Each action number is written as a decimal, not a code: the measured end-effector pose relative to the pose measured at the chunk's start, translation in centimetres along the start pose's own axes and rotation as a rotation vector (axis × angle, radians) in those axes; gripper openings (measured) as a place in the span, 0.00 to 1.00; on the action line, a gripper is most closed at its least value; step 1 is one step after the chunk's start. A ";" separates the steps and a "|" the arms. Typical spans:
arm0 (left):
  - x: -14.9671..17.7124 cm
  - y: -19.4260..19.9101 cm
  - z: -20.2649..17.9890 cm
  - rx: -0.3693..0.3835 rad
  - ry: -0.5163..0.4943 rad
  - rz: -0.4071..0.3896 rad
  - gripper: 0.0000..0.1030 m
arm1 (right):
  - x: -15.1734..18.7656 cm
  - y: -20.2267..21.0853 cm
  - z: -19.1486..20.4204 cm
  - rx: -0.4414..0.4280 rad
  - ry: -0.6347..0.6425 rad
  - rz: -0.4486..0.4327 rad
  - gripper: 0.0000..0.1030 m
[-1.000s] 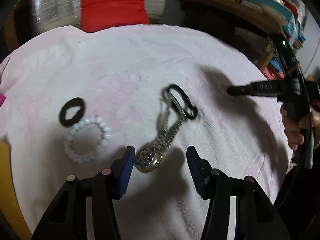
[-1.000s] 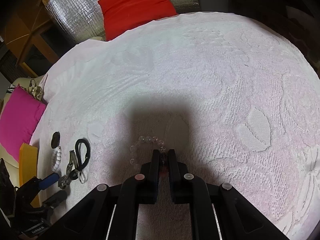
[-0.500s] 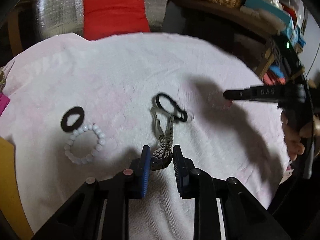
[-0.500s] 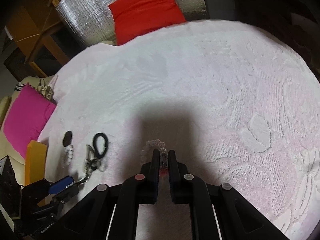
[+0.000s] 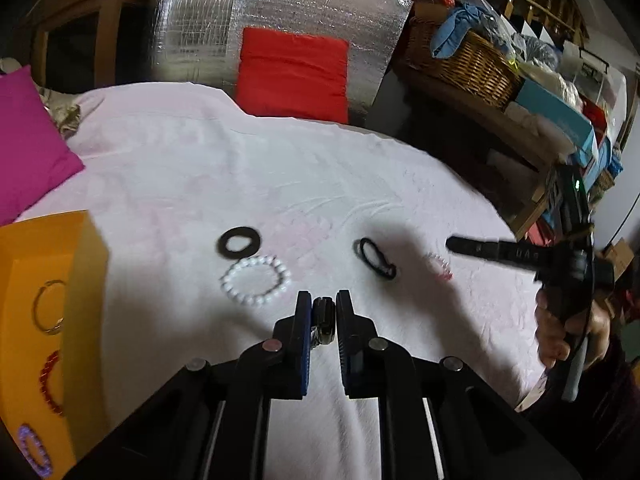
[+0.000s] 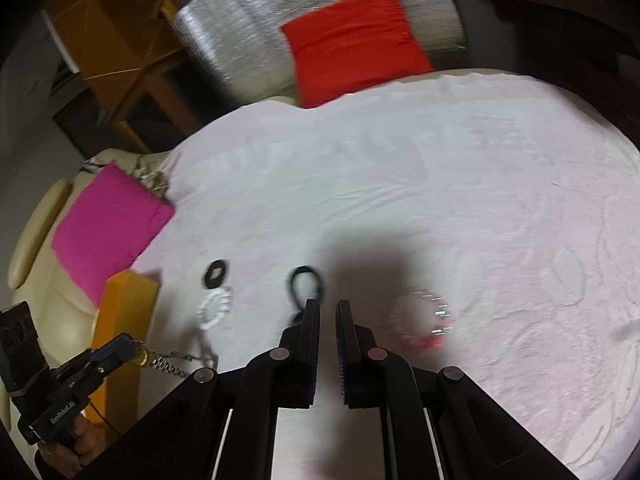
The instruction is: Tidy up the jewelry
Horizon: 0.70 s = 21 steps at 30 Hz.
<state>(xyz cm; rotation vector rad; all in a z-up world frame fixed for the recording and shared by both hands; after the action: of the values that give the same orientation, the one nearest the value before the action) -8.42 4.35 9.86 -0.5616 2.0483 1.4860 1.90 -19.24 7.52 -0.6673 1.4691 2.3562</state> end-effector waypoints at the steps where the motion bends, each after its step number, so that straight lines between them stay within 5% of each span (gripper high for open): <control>1: 0.4 0.1 0.1 -0.006 0.004 0.005 0.12 | -0.1 0.2 0.3 -0.008 0.006 -0.008 0.09; 15: 1.6 -0.2 -0.4 0.009 -0.007 0.019 0.12 | -1.0 2.3 -8.4 -0.155 -0.268 -0.009 0.09; 20: 1.3 0.0 -0.9 0.006 -0.021 0.009 0.12 | -0.7 0.7 -8.5 -0.039 -0.241 0.066 0.12; 21: 1.4 -0.1 -1.0 0.005 -0.024 0.010 0.12 | -0.6 0.3 -8.4 -0.013 -0.231 0.077 0.19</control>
<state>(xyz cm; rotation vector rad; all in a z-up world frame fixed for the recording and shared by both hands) -9.59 3.39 9.13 -0.5296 2.0391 1.4858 4.21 -26.93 4.94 -0.3322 1.4016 2.4080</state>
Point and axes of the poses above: each gripper's, at about its wrist camera, not at the fingertips, and y roughly against the way its jaws point, z to its left, x to its underside, the point moved 1 cm from there along -y, roughly the way its jaws point, and after that the axes turned 5 degrees about z, right-handed, at the moved point
